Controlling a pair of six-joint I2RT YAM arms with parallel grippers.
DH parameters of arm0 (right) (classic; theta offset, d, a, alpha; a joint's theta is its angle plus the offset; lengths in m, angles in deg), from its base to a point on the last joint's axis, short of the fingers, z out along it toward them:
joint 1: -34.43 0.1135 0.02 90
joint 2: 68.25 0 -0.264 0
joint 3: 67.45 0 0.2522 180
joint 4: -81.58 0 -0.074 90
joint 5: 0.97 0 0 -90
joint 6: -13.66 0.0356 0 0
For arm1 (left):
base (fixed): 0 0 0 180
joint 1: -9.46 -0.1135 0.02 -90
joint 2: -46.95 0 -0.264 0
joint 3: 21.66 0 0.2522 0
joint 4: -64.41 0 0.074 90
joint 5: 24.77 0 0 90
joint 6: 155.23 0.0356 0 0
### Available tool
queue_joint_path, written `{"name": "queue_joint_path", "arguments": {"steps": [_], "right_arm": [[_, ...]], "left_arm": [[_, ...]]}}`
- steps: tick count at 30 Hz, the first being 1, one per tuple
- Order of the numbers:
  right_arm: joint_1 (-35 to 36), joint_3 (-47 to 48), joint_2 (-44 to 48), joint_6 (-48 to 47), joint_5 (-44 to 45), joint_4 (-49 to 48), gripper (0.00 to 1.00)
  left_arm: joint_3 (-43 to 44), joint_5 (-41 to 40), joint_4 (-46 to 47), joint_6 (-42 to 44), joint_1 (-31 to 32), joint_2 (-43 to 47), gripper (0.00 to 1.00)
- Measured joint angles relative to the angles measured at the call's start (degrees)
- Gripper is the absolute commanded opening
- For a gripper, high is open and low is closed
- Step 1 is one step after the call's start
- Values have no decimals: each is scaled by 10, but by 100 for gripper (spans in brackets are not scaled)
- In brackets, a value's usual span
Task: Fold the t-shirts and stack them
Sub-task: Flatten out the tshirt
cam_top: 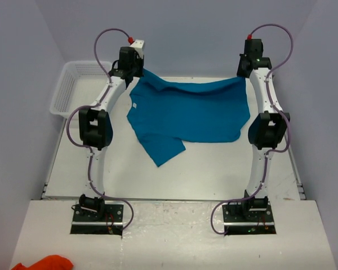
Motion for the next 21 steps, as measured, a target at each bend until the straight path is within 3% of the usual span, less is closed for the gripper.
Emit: {"name": "queue_joint_path", "arguments": {"steps": [6,21], "right_arm": [[0,0,-30,-1,0,-3,0],[-1,-67,-32,4,5,-6,0]], "left_arm": [[-39,10,26,-1,-2,3,0],[-267,23,64,-16,3,101,0]]}}
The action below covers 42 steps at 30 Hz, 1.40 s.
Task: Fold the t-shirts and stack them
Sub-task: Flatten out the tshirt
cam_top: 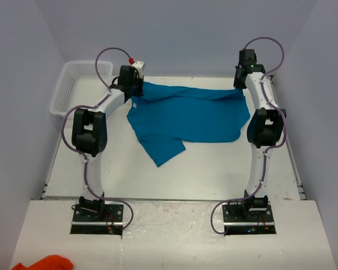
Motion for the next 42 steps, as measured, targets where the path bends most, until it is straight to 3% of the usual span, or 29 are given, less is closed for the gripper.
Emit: {"name": "queue_joint_path", "arguments": {"steps": [7,13,20,24,29,35,42], "right_arm": [[0,-14,11,6,4,-6,0],[6,-71,113,11,11,5,0],[51,-146,419,14,19,7,0],[107,-179,638,18,37,5,0],[129,-130,801,39,40,41,0],[129,-48,830,52,30,110,0],[129,-103,751,51,89,123,0]], "left_arm": [[-2,1,10,-2,2,28,0],[-2,4,-22,-5,24,128,0],[26,26,-75,-11,107,389,0],[47,61,-86,-35,108,553,0],[112,115,-106,-70,104,685,0],[223,159,-134,-103,104,700,0],[240,112,-161,-101,104,570,0]]}}
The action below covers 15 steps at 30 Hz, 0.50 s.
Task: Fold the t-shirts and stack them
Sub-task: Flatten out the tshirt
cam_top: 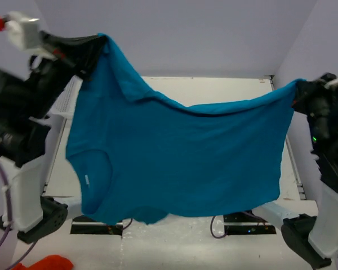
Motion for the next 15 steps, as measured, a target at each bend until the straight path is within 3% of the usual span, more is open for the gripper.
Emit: {"name": "queue_joint_path", "arguments": {"steps": [5,8,12,15], "right_arm": [[-28,-120,-137,2,38,-51,0],[-51,-207,-242,8,29,-95,0],[-74,-278,-381,20,11,-122,0],[-81,-285,-456,27,1,-144,0]], "left_arm": [[-50,-93,-23,22,-5,-176,0],[-162,-129,0,38,-16,-283,0],[-297,-125,22,48,-42,-403,0],[-305,-110,39,52,-70,-506,0]]}}
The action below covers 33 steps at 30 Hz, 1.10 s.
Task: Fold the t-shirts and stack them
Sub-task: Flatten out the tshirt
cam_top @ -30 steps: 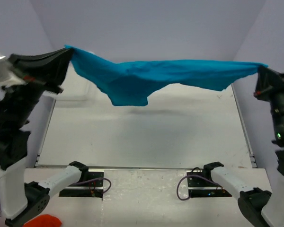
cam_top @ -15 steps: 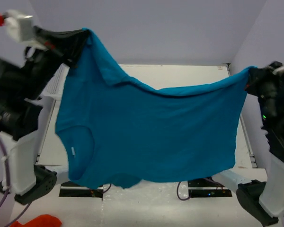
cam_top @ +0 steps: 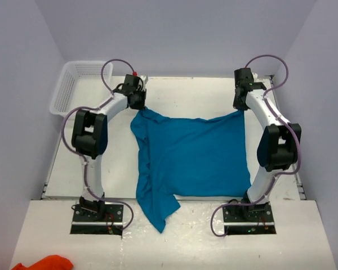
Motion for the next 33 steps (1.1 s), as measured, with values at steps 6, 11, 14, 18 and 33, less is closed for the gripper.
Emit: {"name": "queue_joint_path", "arguments": {"steps": [6,11,14,18,33], "right_arm": [[-3,55,-87,-4,-10,-24,0],[-15,152,-127,-15,-17,-32,0],[-25,216,-151,-21,-17,-34,0],[-36,278,-177,-28,-14,-31,0],[-48,331,-231,-42,-31,-14,0]], "left_arm": [[15,35,46,2,-37,-83,0],[56,54,96,8,-35,-79,0],[98,63,102,20,-33,-79,0],[144,66,111,41,-32,-79,0],[157,92,123,50,-28,-63,0]]}}
